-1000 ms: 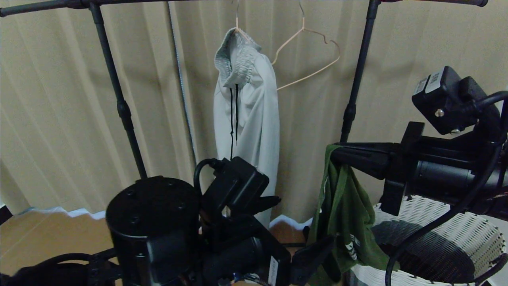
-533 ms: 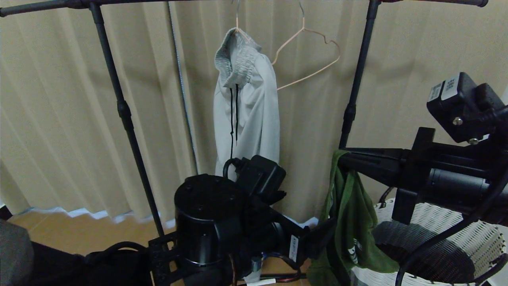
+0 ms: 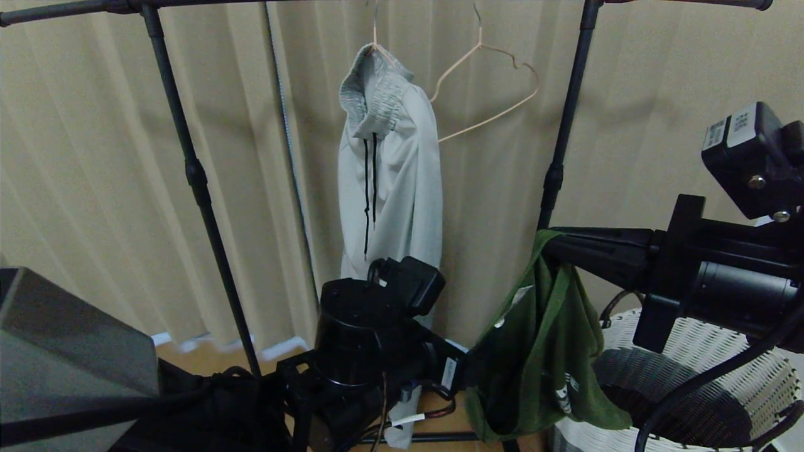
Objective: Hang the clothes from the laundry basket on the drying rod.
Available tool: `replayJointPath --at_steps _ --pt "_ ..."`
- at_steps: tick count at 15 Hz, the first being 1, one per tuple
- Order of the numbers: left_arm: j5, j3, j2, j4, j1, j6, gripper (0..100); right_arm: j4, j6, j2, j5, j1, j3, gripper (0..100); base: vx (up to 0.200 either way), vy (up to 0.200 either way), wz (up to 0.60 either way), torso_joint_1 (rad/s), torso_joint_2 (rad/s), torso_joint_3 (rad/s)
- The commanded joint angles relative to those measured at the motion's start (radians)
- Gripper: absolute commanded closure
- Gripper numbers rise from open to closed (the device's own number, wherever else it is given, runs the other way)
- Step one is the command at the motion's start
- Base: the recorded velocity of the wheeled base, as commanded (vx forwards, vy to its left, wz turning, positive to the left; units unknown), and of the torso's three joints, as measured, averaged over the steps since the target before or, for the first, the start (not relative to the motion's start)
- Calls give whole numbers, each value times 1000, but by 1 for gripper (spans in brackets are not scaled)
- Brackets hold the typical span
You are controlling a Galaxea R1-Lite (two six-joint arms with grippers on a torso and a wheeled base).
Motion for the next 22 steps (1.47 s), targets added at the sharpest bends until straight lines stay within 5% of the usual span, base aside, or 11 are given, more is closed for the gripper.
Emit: replayJointPath --at_steps 1,8,9,13,16,20,22 --pt "6 59 -6 -1 22 32 0 -1 0 -5 1 0 -7 100 0 0 0 0 0 0" --pt "6 123 0 -1 15 38 0 -2 0 -17 1 0 -8 100 0 0 0 0 0 0" --pt "6 134 -1 -1 15 38 100 -2 0 -17 1 0 -8 100 0 0 0 0 0 0" --pt "23 209 -52 -20 -1 58 100 -2 0 -17 1 -1 -7 100 0 0 0 0 0 0" --pt "37 298 -219 -52 29 147 100 -2 1 -25 1 -10 -5 100 0 0 0 0 0 0" --pt "37 215 -440 117 158 213 100 -1 1 -46 -1 -56 10 100 0 0 0 0 0 0" --pt "38 68 -517 272 196 215 100 -1 1 -94 -1 -96 28 100 0 0 0 0 0 0"
